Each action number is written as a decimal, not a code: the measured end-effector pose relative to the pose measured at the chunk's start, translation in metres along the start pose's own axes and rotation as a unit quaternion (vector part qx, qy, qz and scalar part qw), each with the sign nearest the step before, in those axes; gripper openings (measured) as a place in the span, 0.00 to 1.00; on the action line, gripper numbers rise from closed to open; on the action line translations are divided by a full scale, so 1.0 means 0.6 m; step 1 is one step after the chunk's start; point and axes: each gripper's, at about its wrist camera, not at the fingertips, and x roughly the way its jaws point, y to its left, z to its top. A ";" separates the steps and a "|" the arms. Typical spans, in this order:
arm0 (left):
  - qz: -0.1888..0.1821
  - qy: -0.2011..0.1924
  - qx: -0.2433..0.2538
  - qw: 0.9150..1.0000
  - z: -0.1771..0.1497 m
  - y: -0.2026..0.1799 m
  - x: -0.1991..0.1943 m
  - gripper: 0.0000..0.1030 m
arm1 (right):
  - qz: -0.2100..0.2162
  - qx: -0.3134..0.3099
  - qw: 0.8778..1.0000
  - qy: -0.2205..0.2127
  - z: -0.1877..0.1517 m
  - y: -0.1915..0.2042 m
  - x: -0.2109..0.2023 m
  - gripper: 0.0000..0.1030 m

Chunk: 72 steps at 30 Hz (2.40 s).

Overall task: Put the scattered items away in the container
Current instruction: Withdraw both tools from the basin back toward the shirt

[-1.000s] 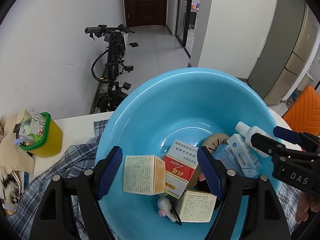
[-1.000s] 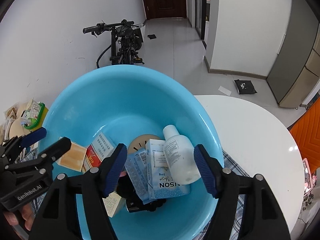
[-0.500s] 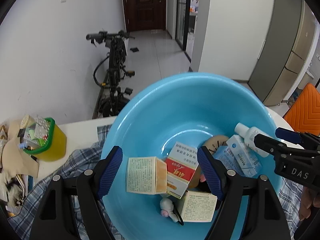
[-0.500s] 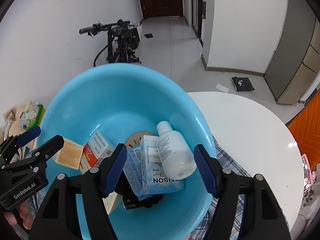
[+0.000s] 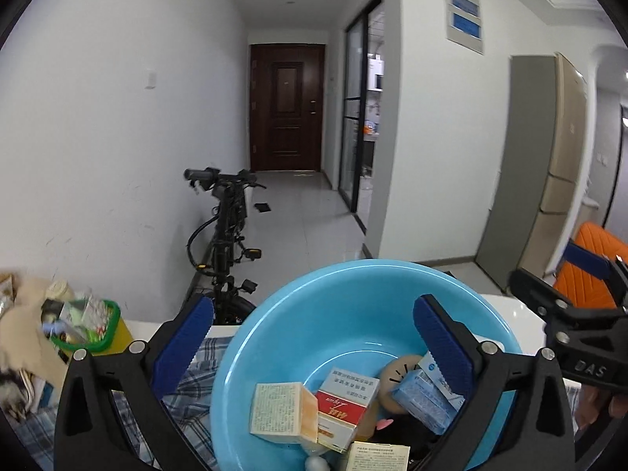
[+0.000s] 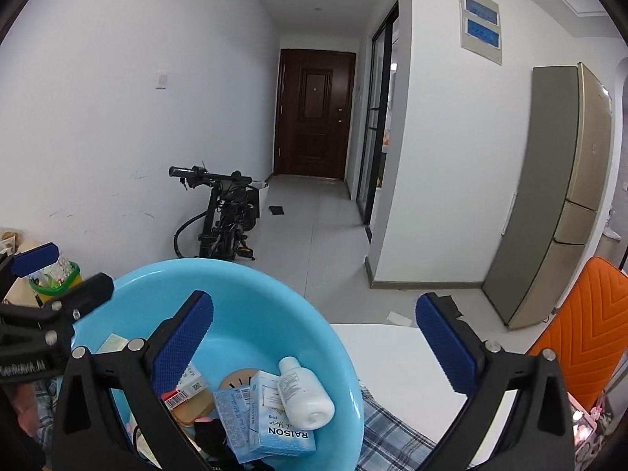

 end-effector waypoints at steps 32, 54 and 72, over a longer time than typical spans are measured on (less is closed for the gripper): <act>0.030 -0.090 0.010 0.995 -0.088 -0.009 -0.410 1.00 | 0.088 -0.038 0.995 -0.040 -0.089 -0.004 -0.359 1.00; -0.013 -0.030 0.008 0.999 -0.252 -0.016 -0.382 1.00 | 0.085 -0.023 0.996 -0.003 -0.239 -0.017 -0.358 1.00; -0.027 0.076 -0.019 0.997 -0.418 -0.045 -0.362 1.00 | 0.085 0.028 0.994 0.062 -0.372 -0.041 -0.347 1.00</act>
